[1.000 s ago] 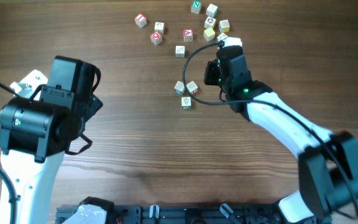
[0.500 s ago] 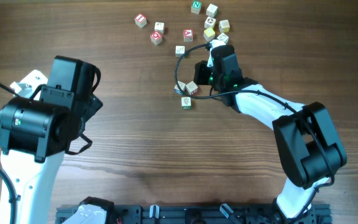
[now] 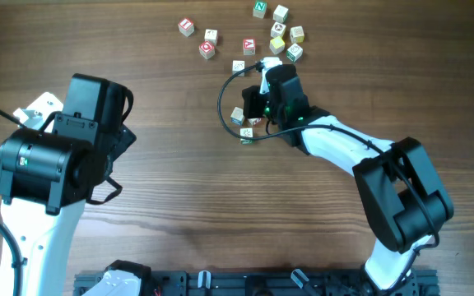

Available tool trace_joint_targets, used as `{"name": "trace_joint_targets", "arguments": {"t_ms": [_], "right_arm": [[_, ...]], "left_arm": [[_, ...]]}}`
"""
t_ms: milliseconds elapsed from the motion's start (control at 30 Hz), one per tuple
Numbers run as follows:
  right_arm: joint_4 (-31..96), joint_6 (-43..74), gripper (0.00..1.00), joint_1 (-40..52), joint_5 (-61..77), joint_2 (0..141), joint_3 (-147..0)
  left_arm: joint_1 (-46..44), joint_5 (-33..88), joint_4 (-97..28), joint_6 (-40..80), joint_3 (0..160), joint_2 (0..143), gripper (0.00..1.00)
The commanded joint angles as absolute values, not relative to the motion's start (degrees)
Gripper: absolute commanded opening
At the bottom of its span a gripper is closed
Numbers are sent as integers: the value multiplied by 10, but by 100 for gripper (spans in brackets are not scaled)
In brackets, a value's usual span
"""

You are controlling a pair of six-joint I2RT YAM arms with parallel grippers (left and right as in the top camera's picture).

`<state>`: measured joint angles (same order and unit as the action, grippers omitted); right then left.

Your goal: Form a circle

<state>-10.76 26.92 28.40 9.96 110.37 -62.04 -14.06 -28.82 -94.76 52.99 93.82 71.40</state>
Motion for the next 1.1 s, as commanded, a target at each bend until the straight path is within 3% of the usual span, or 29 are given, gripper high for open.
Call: {"name": "trace_joint_targets", "arguments": {"t_ms": [0, 700, 1067], "right_arm": [[-108, 287, 5, 287, 84, 1105, -642], [66, 329, 5, 310, 25, 1161, -758], [82, 332, 5, 316, 24, 1181, -758]], "left_arm": [[-136, -290, -948, 529, 940, 710, 100], [-136, -290, -948, 529, 940, 710, 100], [-136, -290, -948, 529, 940, 710, 100]]}}
